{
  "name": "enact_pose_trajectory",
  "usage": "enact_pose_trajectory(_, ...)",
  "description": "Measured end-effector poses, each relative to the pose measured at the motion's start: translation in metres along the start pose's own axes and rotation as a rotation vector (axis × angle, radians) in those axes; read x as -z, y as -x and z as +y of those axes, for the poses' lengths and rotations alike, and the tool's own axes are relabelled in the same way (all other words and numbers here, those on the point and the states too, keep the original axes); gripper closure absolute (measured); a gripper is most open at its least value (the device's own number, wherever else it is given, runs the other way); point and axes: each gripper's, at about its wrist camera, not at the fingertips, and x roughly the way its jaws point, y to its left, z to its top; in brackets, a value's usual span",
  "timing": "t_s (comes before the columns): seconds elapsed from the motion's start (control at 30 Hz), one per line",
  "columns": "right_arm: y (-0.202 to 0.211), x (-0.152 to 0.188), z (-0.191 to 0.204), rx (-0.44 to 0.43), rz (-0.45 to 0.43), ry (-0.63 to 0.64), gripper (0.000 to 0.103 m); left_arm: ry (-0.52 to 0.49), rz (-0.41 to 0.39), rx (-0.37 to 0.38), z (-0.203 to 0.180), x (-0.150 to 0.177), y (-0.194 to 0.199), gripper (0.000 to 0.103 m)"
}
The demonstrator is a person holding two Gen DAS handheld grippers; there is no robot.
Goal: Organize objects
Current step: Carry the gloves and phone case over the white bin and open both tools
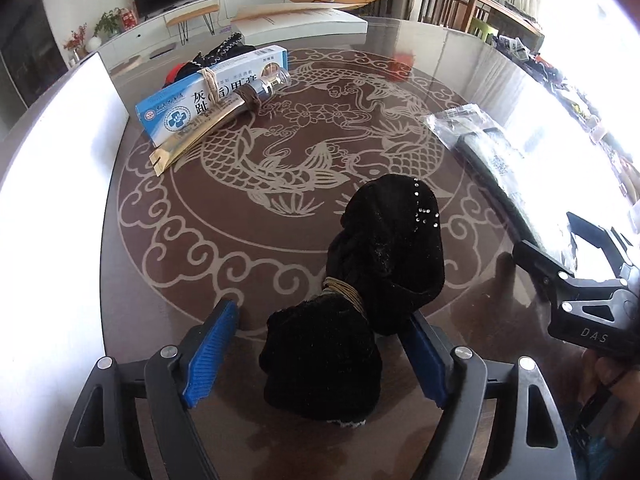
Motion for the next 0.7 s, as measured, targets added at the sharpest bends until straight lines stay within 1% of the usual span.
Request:
enact_pose_trajectory(0.03, -0.001, -0.001, 0.000, 0.003, 0.003, 0.004, 0.000, -0.019, -0.034, -0.001, -0.001, 0.002, 0.003, 0.031)
enact_pose_trajectory(0.07, -0.002, -0.002, 0.000, 0.000, 0.009, 0.005, 0.000, -0.027, -0.059, 0.022, -0.003, 0.002, 0.004, 0.053)
enact_pose_trajectory(0.1, -0.003, -0.004, -0.001, -0.001, 0.017, 0.005, 0.000, -0.029, -0.074, 0.016, -0.005, 0.001, 0.006, 0.065)
enact_pose_trajectory(0.13, -0.005, -0.007, -0.002, 0.001, 0.029, 0.007, 0.003, -0.028, -0.075, 0.020, -0.006, 0.000, 0.007, 0.072)
enact_pose_trajectory(0.17, -0.004, -0.011, -0.003, 0.003, 0.031, 0.005, 0.027, -0.017, -0.077, 0.038, -0.007, 0.002, 0.009, 0.073)
enact_pose_trajectory(0.2, -0.003, -0.016, -0.004, 0.002, 0.038, 0.002, 0.027, 0.005, -0.079, 0.066, -0.007, 0.004, 0.011, 0.073)
enact_pose_trajectory(0.23, -0.004, -0.020, -0.006, -0.014, 0.076, -0.018, 0.027, 0.034, -0.078, 0.096, -0.005, 0.008, 0.015, 0.073)
enact_pose_trajectory(0.27, -0.003, -0.023, -0.011, -0.058, 0.084, -0.057, 0.027, 0.069, -0.084, 0.134, -0.002, 0.013, 0.022, 0.073)
enact_pose_trajectory(0.33, 0.003, -0.022, -0.028, -0.190, 0.095, -0.187, 0.027, 0.133, -0.116, 0.206, 0.006, 0.023, 0.045, 0.073)
enact_pose_trajectory(0.43, 0.018, -0.011, -0.048, -0.435, 0.092, -0.405, 0.027, 0.205, -0.185, 0.284, 0.027, 0.036, 0.088, 0.073)
enact_pose_trajectory(0.5, 0.035, -0.010, -0.044, -0.540, 0.066, -0.468, 0.027, 0.250, -0.245, 0.322, 0.049, 0.042, 0.121, 0.073)
enact_pose_trajectory(0.53, 0.046, -0.013, -0.035, -0.575, 0.050, -0.465, 0.027, 0.266, -0.279, 0.323, 0.061, 0.045, 0.137, 0.073)
enact_pose_trajectory(0.6, 0.067, -0.026, -0.005, -0.639, 0.027, -0.425, 0.027, 0.289, -0.335, 0.289, 0.088, 0.055, 0.165, 0.073)
enact_pose_trajectory(0.67, 0.088, -0.042, 0.037, -0.698, 0.009, -0.345, 0.027, 0.327, -0.364, 0.230, 0.122, 0.067, 0.184, 0.073)
enact_pose_trajectory(0.7, 0.100, -0.049, 0.062, -0.723, -0.002, -0.294, 0.027, 0.349, -0.366, 0.186, 0.140, 0.075, 0.191, 0.073)
